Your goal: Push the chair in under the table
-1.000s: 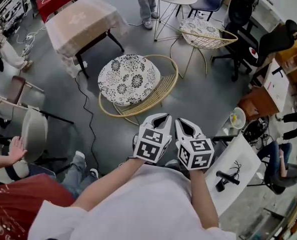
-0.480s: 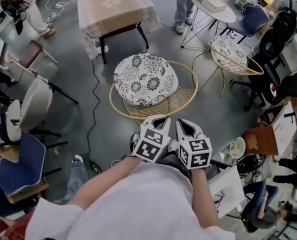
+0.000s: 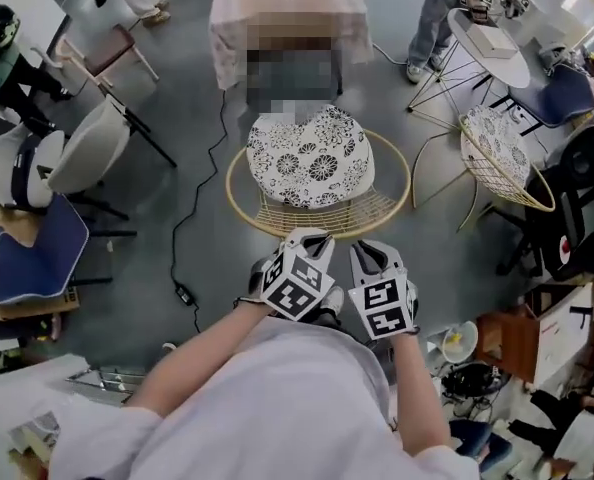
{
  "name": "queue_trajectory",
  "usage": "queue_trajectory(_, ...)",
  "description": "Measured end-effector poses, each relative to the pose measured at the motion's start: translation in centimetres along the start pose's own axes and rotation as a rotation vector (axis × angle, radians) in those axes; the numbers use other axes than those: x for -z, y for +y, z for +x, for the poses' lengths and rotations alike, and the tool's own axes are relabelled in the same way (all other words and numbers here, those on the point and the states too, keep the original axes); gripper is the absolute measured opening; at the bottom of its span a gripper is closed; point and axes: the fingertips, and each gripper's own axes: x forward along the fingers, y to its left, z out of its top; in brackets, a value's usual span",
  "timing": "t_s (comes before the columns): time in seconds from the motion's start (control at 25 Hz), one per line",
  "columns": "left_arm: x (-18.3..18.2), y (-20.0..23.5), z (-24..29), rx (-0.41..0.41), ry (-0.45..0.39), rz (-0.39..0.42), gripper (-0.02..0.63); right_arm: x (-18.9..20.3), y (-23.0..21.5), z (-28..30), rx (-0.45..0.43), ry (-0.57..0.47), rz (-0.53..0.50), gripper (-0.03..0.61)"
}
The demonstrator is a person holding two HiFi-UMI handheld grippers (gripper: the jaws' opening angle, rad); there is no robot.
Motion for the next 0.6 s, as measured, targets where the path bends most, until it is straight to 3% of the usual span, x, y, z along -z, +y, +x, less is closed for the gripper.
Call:
queue_trajectory(0.2, 1.2, 0.6, 1.1, -0.053, 0.068, 0.096, 0.009, 1.5, -1.1, 1.4, -0.086, 0.04, -0.24, 0.005)
queue_trajectory(0.36, 2.5, 1.0, 1.6, -0.063, 0.139, 0.153, 0.088, 2.8, -1.2, 2.3, -0.159, 0.056, -0.417, 0.008)
queue_trajectory(0.6, 6.6, 2.0, 1.5, -0.067, 0.321, 0.328, 0.134, 4.2, -1.1, 3.7, -0.227, 0.085, -0.667, 0.095)
